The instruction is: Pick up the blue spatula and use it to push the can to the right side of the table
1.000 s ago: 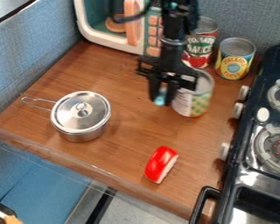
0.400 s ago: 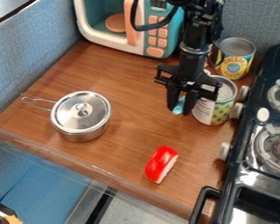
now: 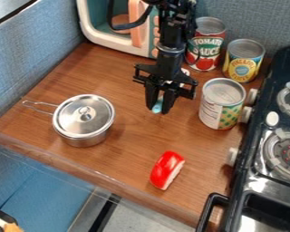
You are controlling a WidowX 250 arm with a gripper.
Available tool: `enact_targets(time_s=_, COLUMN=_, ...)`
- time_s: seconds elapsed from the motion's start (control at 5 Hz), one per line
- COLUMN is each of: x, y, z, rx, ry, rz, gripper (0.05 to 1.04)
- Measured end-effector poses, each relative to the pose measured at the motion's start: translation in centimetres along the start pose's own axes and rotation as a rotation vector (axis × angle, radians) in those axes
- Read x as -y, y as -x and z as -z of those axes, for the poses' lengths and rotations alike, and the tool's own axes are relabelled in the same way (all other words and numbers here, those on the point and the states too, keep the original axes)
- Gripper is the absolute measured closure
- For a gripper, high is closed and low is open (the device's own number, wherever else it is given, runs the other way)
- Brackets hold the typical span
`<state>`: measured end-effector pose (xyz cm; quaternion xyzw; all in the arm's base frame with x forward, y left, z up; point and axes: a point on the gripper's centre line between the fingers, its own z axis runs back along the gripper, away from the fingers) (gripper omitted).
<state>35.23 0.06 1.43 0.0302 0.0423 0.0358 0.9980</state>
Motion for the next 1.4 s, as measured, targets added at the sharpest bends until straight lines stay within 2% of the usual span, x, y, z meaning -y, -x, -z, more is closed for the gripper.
enact_targets(time_s=0.2, x=-0.6, y=1.1, z=1.7, rx=-0.038, ry=0.000, rz=0.007, gripper=0.757)
enact_targets(time_s=0.4, x=0.3, y=2.8, z=3.0, rx=-0.074, ry=-0.009, rz=0.038, gripper=0.757)
enact_targets(time_s=0.6, x=0.9, y=4.5, z=3.1, rx=-0.074, ry=-0.016, rz=0.057, gripper=0.757)
enact_targets(time_s=0.8, x=0.6, y=5.5, z=3.4, rx=-0.067, ry=-0.028, rz=0.050, gripper=0.691)
enact_targets(time_s=1.2, x=-0.4, y=7.4, z=3.1, rx=-0.055, ry=-0.034, rz=-0.011, gripper=0.133)
enact_targets(time_s=1.4, x=0.3, y=7.2, z=-1.0, rx=0.061, ry=-0.011, rz=-0.005, gripper=0.081)
